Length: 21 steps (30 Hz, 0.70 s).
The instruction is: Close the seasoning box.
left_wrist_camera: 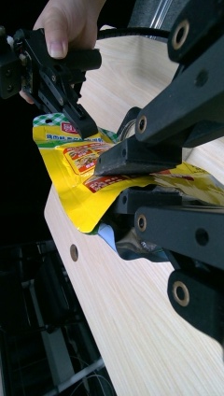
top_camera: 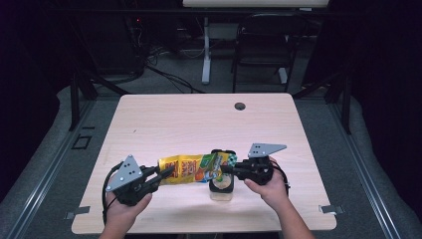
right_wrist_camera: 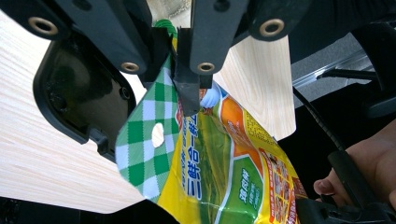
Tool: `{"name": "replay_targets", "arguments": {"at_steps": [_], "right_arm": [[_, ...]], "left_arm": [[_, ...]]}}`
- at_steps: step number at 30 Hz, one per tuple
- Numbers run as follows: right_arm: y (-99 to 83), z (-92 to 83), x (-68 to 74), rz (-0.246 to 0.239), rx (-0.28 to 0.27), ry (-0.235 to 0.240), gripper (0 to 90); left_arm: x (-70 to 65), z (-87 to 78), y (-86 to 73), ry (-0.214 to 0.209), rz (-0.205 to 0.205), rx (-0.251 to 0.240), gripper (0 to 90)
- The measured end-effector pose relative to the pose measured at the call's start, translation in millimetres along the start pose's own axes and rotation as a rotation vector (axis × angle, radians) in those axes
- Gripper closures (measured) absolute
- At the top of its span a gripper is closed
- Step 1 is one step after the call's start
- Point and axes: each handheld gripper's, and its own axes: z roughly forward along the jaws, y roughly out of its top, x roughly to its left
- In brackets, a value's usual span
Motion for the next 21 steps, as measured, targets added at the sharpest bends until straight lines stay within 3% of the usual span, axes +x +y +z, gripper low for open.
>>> {"name": "replay_targets", "arguments": {"at_steps": [9, 10, 11, 21], "right_arm": [[-0.7, 0.4, -0.2, 0.004, -0.003, -0.001, 88.7], [-0.8, 0.4, -0.3, 0.004, -0.004, -0.001, 88.7], [-0.8, 0.4, -0.3, 0.004, -0.004, -0.001, 88.7], [-1.9, 0.2, -1.3, 0.012, -0.008, 0.0, 88.6]], "left_arm": [[-0.1, 1.2, 0.5, 0.003, -0.006, -0.009, 81.3], [-0.8, 1.0, 0.8, 0.018, -0.005, -0.006, 81.3], [0.0, 0.5, 1.2, 0.001, -0.004, 0.002, 81.3], [-1.6, 1.2, 2.9, -0.002, 0.004, -0.006, 81.5]]}}
